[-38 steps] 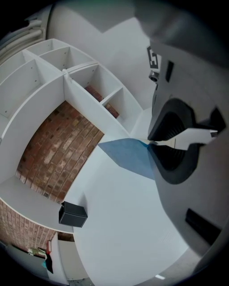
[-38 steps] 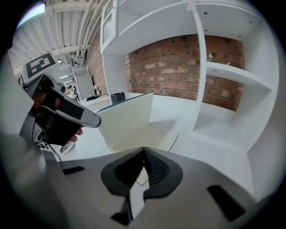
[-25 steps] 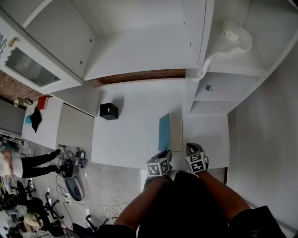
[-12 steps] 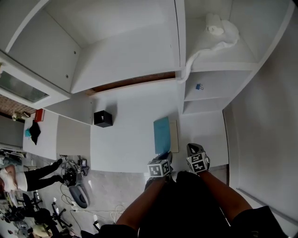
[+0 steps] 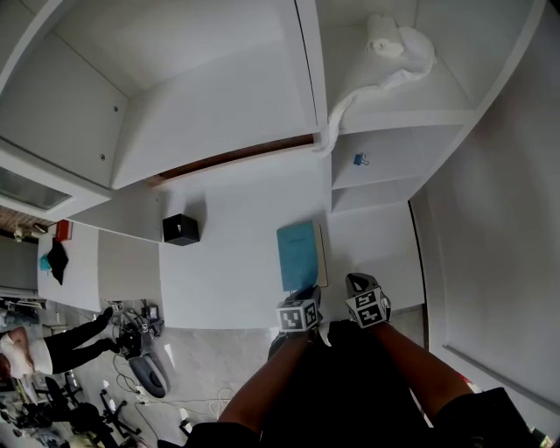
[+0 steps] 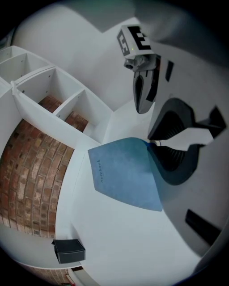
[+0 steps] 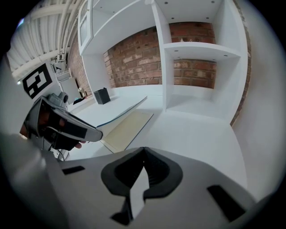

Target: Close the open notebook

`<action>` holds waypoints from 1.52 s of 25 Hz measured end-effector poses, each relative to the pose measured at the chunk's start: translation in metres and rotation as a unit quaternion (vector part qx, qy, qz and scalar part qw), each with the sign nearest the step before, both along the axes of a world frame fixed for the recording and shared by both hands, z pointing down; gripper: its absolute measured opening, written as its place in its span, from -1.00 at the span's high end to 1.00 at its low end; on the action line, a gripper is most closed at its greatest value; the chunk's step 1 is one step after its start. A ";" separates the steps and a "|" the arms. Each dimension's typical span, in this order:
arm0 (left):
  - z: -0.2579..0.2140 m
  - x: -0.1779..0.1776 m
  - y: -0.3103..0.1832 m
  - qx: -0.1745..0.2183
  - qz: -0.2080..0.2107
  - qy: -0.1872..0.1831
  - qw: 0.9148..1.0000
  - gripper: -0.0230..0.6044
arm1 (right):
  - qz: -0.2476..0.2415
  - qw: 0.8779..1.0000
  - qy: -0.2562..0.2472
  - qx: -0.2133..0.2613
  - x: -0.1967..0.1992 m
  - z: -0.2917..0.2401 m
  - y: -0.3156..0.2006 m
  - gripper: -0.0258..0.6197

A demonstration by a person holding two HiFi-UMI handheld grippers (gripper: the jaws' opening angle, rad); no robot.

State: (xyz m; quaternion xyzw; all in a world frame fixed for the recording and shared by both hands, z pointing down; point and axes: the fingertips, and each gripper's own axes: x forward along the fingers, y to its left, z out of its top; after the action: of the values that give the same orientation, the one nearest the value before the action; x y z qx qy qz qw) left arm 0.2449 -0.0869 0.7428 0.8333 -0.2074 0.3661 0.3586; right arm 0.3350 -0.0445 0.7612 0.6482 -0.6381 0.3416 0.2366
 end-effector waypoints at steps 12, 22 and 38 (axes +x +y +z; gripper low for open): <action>0.030 0.006 0.006 0.002 0.032 -0.028 0.999 0.79 | 0.003 1.000 0.000 -0.016 -0.001 0.013 0.020 0.92; 0.044 0.011 0.008 0.011 0.051 -0.059 0.997 0.77 | 0.011 1.000 0.003 -0.020 0.008 0.012 0.033 0.92; 0.042 0.026 0.019 0.010 0.046 -0.043 0.998 0.71 | 0.020 1.000 0.002 -0.014 0.019 0.013 0.042 0.92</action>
State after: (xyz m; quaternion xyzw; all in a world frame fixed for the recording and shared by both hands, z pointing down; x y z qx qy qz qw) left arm 0.2704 -0.0676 0.7852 0.8292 -0.1880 0.4151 0.3237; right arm 0.3537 -0.0028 0.7746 0.6581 -0.6198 0.3536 0.2405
